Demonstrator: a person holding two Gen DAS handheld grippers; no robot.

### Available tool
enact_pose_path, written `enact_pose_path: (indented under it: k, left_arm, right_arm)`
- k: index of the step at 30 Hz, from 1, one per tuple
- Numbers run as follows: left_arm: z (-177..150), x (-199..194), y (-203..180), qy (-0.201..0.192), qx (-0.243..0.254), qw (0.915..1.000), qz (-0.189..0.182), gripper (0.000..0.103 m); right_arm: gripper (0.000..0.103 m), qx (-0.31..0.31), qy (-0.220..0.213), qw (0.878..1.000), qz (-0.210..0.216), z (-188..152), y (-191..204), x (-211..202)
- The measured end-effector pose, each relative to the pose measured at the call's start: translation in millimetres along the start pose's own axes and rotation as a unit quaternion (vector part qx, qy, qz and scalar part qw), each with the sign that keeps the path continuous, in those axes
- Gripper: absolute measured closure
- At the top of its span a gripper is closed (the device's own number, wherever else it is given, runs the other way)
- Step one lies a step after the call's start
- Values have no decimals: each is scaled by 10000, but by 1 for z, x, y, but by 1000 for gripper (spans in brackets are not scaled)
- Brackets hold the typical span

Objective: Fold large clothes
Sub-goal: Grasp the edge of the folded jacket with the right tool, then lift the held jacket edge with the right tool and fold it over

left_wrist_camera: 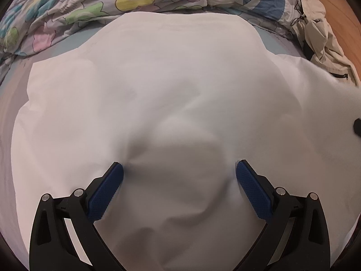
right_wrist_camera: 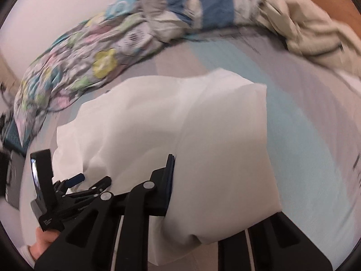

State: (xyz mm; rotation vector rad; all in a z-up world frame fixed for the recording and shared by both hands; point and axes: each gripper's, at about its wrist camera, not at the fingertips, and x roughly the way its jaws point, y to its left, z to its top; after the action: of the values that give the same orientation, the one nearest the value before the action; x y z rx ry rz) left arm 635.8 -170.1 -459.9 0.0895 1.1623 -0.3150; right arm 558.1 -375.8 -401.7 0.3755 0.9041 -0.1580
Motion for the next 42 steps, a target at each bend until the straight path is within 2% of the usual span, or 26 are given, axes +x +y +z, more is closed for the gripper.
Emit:
enact_pose_path:
  k: [8,15,24,30,37,42]
  left_arm:
    - [-2,-24,27,-146,-362,9992,60,6]
    - [-25,-40,64,-130,-696,9973,178,5]
    - [-48,-71,103,-379,-1154,9923,222,6]
    - [-67,-84,134,-334,-1385,9894,268,6]
    - [-89,-97,170,-283,-1528,9872,345,6]
    - [-105,-85,187,-86,-1762,9839,271,6]
  right_arm:
    - [89,-759,-347,9963,198,19,45,-15]
    - [90,-1229,-464,9901,499,31,82,-18]
    - [91,-1850,-589,9786,676,29,133,-27]
    - [92,-2158,-612,9714,783,21,168,-30]
    - [93,-2798,-712,9532,896,12,216,-35]
    - [93,-3459,-797,9293,1019,-4,257,-41]
